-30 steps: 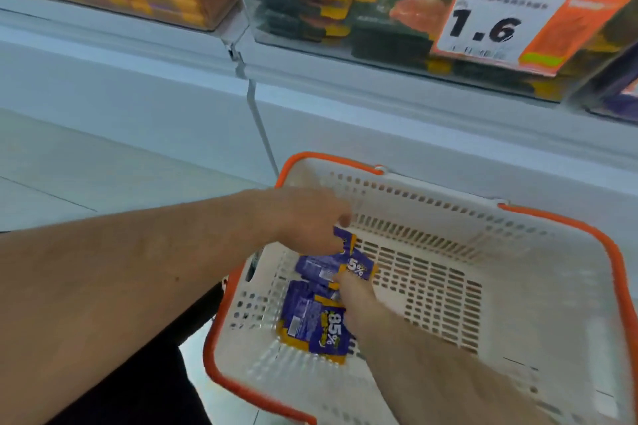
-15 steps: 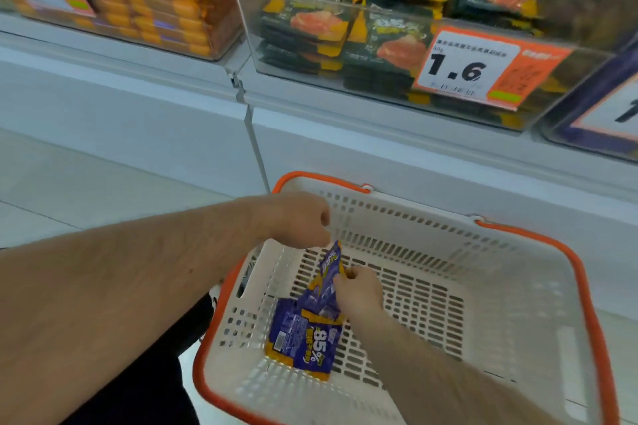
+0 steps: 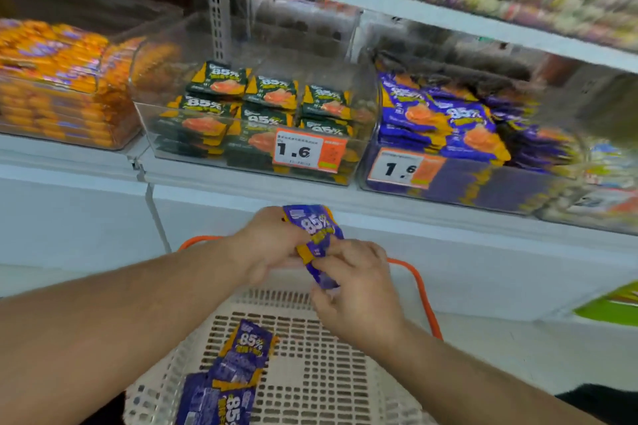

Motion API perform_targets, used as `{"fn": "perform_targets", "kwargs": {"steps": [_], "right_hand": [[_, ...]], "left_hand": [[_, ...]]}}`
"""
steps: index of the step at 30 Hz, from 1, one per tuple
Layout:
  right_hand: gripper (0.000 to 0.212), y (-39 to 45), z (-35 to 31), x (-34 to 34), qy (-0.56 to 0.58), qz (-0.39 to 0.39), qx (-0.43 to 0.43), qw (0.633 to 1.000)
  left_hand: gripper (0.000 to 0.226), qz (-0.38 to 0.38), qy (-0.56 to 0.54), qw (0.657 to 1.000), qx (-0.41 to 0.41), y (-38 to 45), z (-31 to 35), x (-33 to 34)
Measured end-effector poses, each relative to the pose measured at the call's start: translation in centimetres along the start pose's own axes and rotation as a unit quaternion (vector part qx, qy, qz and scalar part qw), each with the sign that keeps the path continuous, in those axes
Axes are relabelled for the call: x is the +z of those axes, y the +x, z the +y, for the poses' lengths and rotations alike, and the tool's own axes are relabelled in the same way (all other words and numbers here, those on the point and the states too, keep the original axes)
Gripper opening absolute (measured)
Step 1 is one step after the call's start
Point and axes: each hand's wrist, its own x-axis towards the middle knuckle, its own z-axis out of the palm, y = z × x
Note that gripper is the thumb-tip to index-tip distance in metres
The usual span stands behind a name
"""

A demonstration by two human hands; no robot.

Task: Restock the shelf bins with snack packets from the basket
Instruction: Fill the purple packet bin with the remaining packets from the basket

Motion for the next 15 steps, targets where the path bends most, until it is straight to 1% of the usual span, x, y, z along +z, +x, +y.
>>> {"fn": "perform_targets", "kwargs": {"steps": [3,6,8,11,13,15], "right_hand": [[0.055,0.3,0.4,-3.0,-0.003,0.033,0.102,0.994],[0.068,1.3,1.0,-5.7,-0.011,0.047,0.154,0.987],[0.066,2.1,1.7,-7.1,0.003,0.068,0.164,0.984],[0.058,3.5,3.0,-8.9,0.032,0.14,0.172,0.975],[0.057,4.4,4.0,-10.2,0.044,0.175,0.179,0.967],[0.057,5.2,4.8,-11.5,0.049,0.192,0.168,0.966]], "left_hand": [[0.029,-0.01,-0.019,0.998,0.059,-1.0,1.7,1.9],[0.031,-0.048,-0.04,0.993,0.098,-1.4,3.7,4.1],[0.031,-0.085,-0.047,0.987,0.126,-1.6,5.2,5.7],[0.029,-0.116,-0.065,0.978,0.162,-1.8,7.7,7.5],[0.028,-0.141,-0.066,0.972,0.176,-1.8,9.3,8.3],[0.024,-0.142,-0.072,0.97,0.186,-1.5,10.6,9.1]]}}
